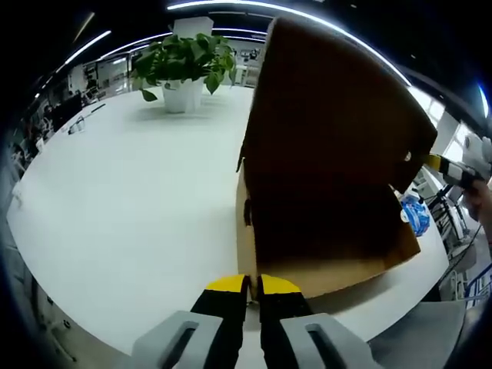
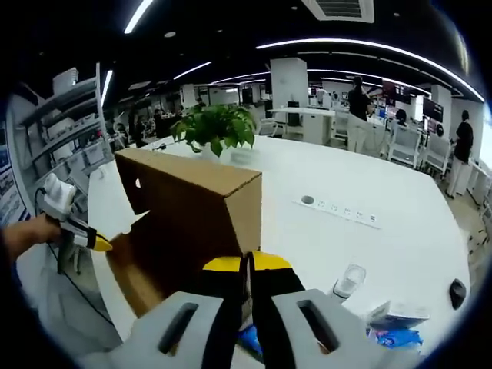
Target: Operate the shoe box by opening the lid, removing the specified soft item, and placing it in the target area until the item is outside and the box remains undamaged.
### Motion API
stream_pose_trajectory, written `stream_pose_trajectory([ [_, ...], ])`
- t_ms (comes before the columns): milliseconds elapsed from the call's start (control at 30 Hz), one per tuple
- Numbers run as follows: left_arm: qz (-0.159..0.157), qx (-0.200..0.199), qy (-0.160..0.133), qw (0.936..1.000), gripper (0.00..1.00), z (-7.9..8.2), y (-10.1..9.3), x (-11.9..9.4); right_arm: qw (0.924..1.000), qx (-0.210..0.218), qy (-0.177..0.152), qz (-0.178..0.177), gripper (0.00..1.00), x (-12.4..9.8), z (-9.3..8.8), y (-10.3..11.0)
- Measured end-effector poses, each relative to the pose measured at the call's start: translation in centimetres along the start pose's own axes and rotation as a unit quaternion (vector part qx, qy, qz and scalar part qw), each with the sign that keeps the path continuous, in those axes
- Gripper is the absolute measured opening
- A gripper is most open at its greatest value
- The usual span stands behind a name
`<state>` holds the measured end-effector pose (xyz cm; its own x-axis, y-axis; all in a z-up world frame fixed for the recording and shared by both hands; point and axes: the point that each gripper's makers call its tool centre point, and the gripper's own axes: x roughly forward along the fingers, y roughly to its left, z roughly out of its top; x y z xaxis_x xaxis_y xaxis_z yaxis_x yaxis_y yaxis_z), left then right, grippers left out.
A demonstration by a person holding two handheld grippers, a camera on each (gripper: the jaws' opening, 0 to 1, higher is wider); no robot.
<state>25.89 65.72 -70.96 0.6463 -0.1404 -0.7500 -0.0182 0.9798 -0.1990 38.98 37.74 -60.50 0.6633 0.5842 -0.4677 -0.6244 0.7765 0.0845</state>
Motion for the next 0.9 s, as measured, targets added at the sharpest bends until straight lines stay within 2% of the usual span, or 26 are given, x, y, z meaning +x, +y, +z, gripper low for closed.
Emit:
stream_pose_trajectory([
  [400, -0.006, -0.005, -0.005, 1.0, 0.05, 0.0, 0.0, 0.1, 0.9997, 0.025, -0.007, -0.002, 0.01, -1.2, -1.8, 1.2],
  [900, -0.012, -0.002, -0.013, 0.9998, 0.06, 0.1, 0.0, 0.1, 0.9992, 0.032, -0.02, -0.012, 0.02, -1.7, -3.4, 1.9],
])
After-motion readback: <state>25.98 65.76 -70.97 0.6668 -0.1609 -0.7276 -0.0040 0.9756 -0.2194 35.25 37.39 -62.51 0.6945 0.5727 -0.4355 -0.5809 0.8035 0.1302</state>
